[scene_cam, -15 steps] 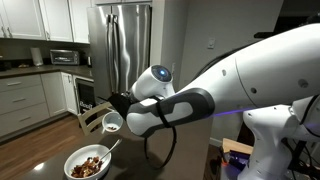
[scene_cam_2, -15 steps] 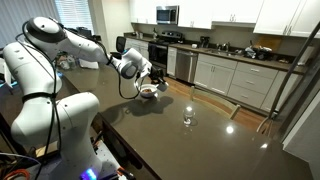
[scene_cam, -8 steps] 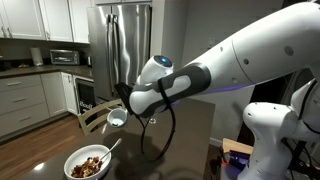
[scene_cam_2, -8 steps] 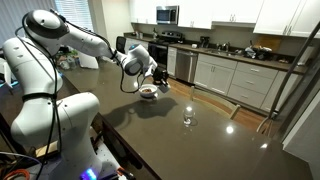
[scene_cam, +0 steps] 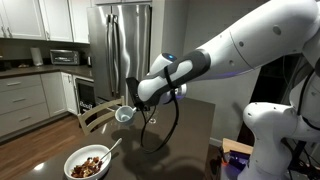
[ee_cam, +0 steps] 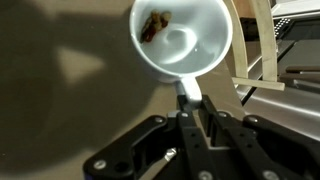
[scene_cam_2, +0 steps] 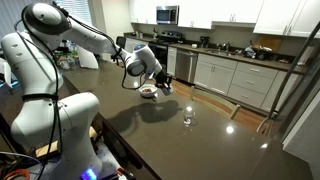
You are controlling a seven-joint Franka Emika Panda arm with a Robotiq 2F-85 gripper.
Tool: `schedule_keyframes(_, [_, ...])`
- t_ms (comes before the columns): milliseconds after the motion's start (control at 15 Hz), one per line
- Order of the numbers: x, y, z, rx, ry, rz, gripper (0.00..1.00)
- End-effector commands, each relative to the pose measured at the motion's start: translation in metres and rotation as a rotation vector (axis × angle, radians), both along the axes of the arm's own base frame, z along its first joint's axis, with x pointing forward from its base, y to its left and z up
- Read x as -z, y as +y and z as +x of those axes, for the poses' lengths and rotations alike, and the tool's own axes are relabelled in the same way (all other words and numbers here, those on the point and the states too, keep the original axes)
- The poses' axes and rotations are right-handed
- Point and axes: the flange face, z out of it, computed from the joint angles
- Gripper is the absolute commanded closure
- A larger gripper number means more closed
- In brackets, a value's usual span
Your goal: Move some of the objects from the white cup and put them in the bowl
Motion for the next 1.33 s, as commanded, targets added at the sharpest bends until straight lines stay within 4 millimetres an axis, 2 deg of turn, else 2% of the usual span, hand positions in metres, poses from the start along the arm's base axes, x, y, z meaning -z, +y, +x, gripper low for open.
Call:
schedule_keyframes(0, [0.009, -0.02, -0.01, 0.094, 0.008, 0.128, 0.94])
schedule_keyframes(333, [0.032, -0.023, -0.022, 0.154, 0.006, 0.267, 0.94])
schedule_keyframes(400, [0.034, -0.017, -0.024, 0.137, -0.004, 0.213, 0.94])
schedule_keyframes(467, [0.033, -0.02, -0.023, 0.127, 0.032, 0.203, 0.85])
schedule_keyframes(733, [0.038, -0.013, -0.026, 0.115, 0.026, 0.198, 0.85])
schedule_keyframes(800, [0.038, -0.013, -0.023, 0.126, 0.034, 0.23, 0.94])
schedule_keyframes(1267, [0.055, -0.029, -0.024, 0.241, 0.097, 0.42, 0.94])
